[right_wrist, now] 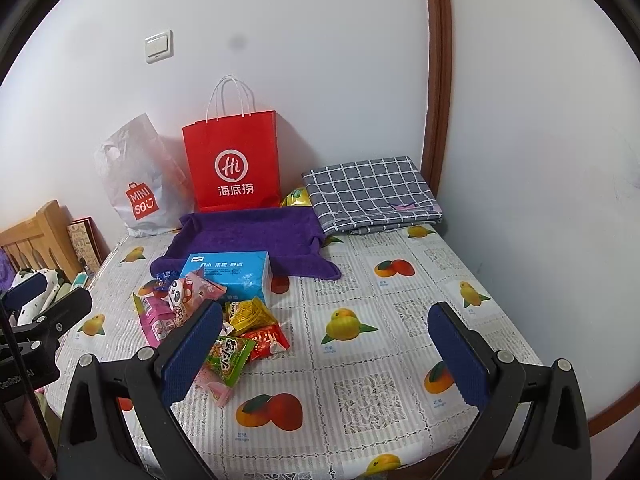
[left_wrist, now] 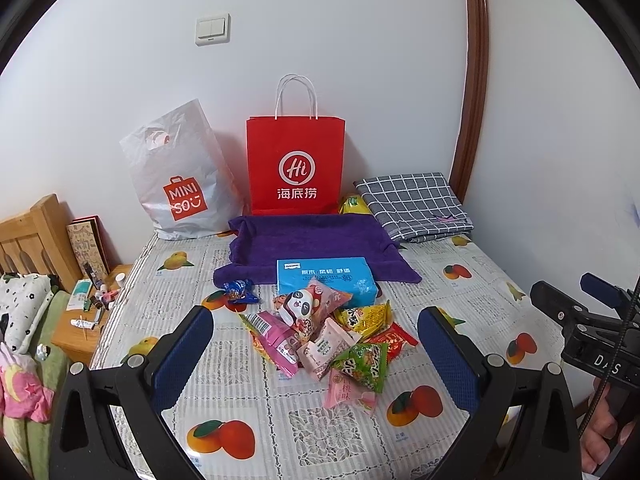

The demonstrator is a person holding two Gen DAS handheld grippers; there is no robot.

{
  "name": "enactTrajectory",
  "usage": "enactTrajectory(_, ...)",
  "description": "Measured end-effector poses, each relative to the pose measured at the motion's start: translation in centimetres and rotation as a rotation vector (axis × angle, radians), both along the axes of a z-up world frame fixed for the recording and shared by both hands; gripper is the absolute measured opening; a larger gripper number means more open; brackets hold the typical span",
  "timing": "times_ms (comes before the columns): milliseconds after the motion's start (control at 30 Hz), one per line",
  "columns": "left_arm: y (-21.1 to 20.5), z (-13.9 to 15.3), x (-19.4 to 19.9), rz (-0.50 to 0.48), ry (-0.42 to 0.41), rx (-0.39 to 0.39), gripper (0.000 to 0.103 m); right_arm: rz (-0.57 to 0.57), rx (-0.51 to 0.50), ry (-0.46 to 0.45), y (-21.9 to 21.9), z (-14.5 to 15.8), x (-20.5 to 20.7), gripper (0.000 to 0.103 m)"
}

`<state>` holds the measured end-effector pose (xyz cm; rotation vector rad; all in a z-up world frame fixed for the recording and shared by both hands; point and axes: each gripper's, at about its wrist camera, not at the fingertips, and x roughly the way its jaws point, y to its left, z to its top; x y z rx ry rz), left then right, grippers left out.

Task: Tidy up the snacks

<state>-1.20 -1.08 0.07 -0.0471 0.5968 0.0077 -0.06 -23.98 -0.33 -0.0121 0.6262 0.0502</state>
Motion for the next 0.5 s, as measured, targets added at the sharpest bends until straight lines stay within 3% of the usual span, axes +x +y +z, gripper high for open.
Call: enactTrajectory(500,-0.18,0.04,-0.08,-0.002,-0.002,0.004,0.103,0.002,0.006,-0.006,0.08,0.16,-0.2,0.102)
